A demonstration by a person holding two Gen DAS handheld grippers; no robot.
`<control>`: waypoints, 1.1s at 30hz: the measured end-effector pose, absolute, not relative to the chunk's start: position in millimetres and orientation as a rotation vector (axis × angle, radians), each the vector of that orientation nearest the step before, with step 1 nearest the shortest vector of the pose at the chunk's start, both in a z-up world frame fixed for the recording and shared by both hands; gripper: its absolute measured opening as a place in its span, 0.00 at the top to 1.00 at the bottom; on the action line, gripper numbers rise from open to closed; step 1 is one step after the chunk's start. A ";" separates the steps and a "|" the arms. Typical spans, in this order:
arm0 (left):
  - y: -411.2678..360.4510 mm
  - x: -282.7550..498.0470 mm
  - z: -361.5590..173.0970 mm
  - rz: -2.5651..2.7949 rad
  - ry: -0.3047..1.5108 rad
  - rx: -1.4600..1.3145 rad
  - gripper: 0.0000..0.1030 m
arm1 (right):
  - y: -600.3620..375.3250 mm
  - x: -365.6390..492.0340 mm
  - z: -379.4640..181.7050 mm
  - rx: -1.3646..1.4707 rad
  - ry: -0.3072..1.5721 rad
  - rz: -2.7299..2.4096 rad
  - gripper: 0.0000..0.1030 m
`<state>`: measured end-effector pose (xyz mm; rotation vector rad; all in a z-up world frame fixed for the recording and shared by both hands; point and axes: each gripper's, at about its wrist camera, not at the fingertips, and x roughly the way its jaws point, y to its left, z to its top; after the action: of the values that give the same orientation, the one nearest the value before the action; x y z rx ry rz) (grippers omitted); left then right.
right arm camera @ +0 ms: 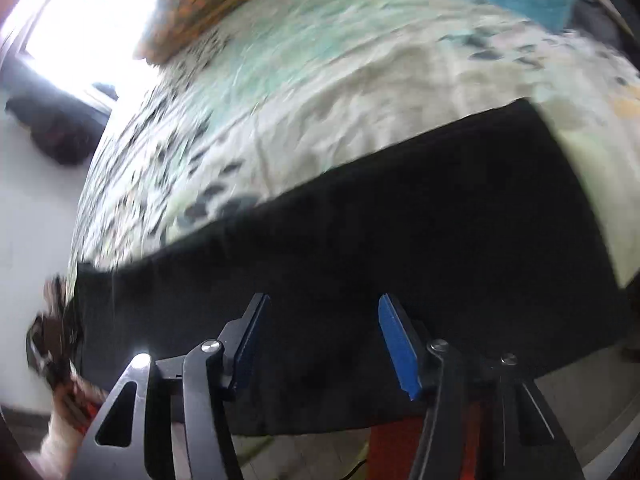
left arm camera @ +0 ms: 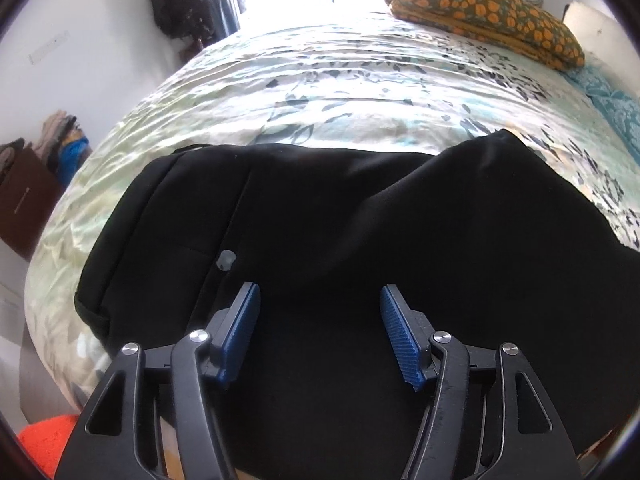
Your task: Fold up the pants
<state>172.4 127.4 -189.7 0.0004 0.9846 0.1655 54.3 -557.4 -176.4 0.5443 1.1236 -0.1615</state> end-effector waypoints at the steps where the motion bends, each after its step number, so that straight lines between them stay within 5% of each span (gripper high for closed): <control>1: 129.2 169.0 -184.0 0.169 0.975 -0.027 0.36 | -557.7 50.0 -166.8 0.499 1.096 -0.216 0.32; 7: 147.0 157.7 -165.1 0.170 0.901 -0.063 0.27 | -507.6 34.9 -152.9 0.505 1.054 -0.064 0.23; 11: 197.4 164.0 -201.2 0.285 1.054 -0.177 0.19 | -481.4 36.6 -167.8 0.508 1.052 -0.082 0.23; 19: 219.1 145.7 -169.6 0.245 0.868 -0.280 0.21 | -445.1 38.6 -172.0 0.374 1.050 -0.095 0.23; 24: 241.0 172.3 -195.6 0.384 1.005 -0.139 0.19 | -418.3 44.8 -174.9 0.248 1.085 -0.048 0.20; 33: 289.4 127.2 -191.1 0.497 0.915 -0.535 0.18 | -399.8 47.2 -198.7 0.120 1.188 -0.052 0.06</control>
<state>127.2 289.4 -191.1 -0.5346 0.9153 0.4965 47.2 -399.8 -198.7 0.1201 1.1882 -0.0518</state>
